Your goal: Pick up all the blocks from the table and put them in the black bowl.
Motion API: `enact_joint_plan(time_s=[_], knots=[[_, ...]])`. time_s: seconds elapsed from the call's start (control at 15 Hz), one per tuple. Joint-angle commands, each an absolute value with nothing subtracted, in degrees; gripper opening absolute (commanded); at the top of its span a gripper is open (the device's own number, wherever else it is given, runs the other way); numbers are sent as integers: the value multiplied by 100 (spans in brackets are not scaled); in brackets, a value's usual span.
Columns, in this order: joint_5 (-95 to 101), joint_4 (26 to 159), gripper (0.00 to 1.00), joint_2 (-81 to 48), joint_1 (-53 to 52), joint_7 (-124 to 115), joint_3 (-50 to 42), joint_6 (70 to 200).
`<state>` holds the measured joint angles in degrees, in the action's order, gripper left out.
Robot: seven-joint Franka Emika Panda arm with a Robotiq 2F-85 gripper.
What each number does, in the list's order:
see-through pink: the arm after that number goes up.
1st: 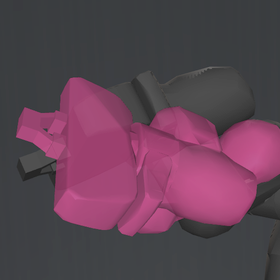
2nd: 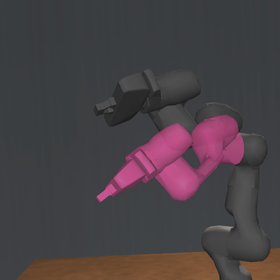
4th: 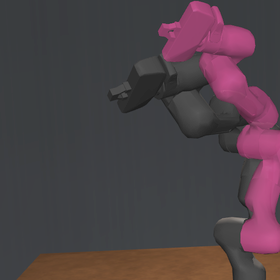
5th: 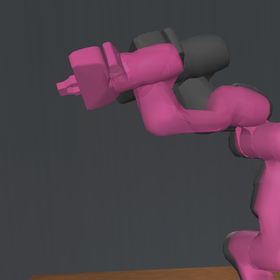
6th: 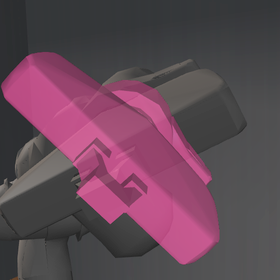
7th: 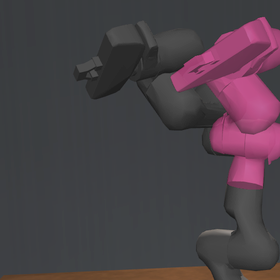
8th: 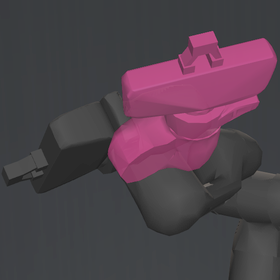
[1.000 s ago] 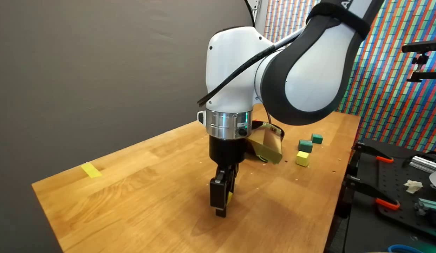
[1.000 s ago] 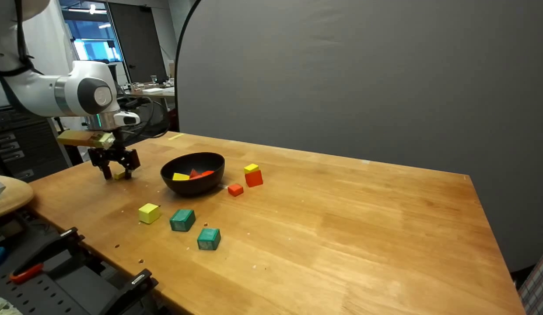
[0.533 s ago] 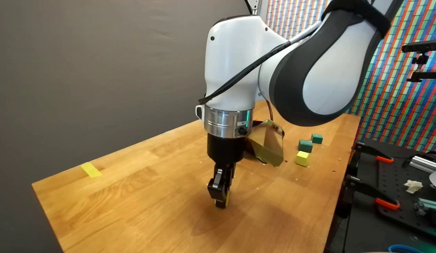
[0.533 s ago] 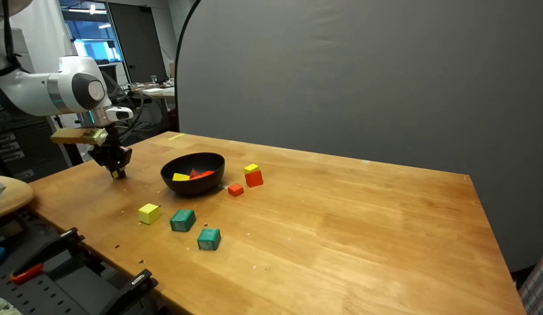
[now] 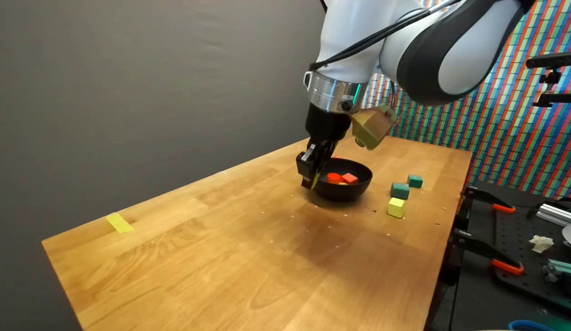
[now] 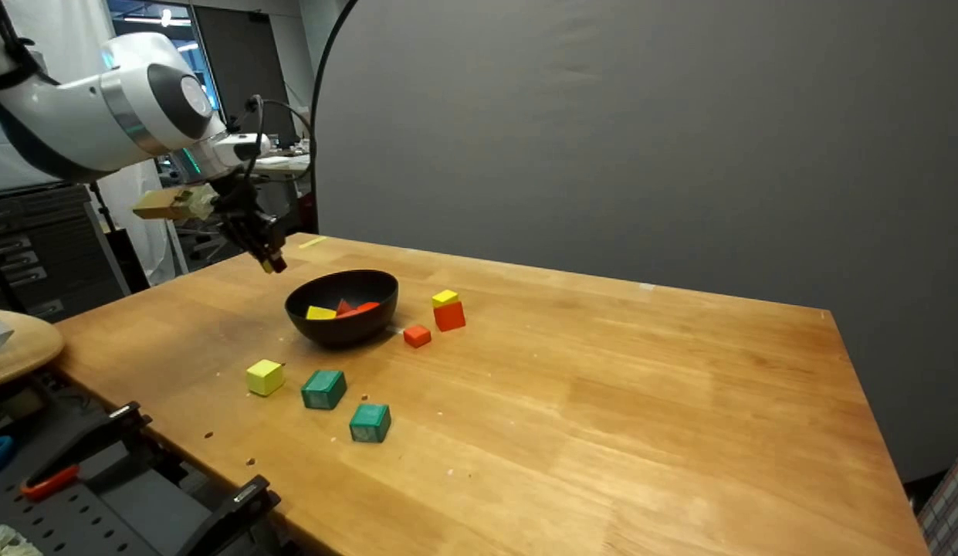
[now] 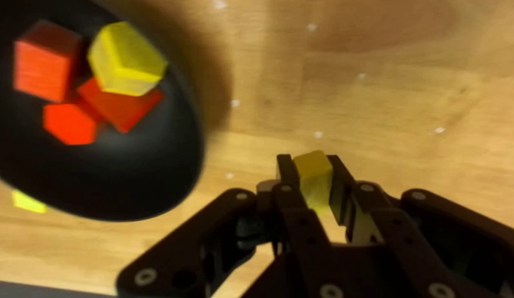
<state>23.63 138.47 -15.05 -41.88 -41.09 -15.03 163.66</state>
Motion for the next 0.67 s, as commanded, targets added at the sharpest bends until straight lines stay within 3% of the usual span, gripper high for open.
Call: enact_joint_plan(time_s=[0.0, 0.2, 0.27, 0.33, 0.47, 0.6], knots=[[3973, 14218, 13, -815, -4921, -5513, -3050, 16322], [5215, 13974, 14, -983, -4957, -6587, -3578, 16211], [5284, 13997, 24, -1023, -4944, -6699, -3610, 16194], [5155, 14092, 49, -1035, -4890, -6653, -3558, 16201], [4733, 14343, 51, -979, -4791, -6375, -3408, 16324], [4615, 14585, 66, -829, -4761, -6348, -3365, 16464]])
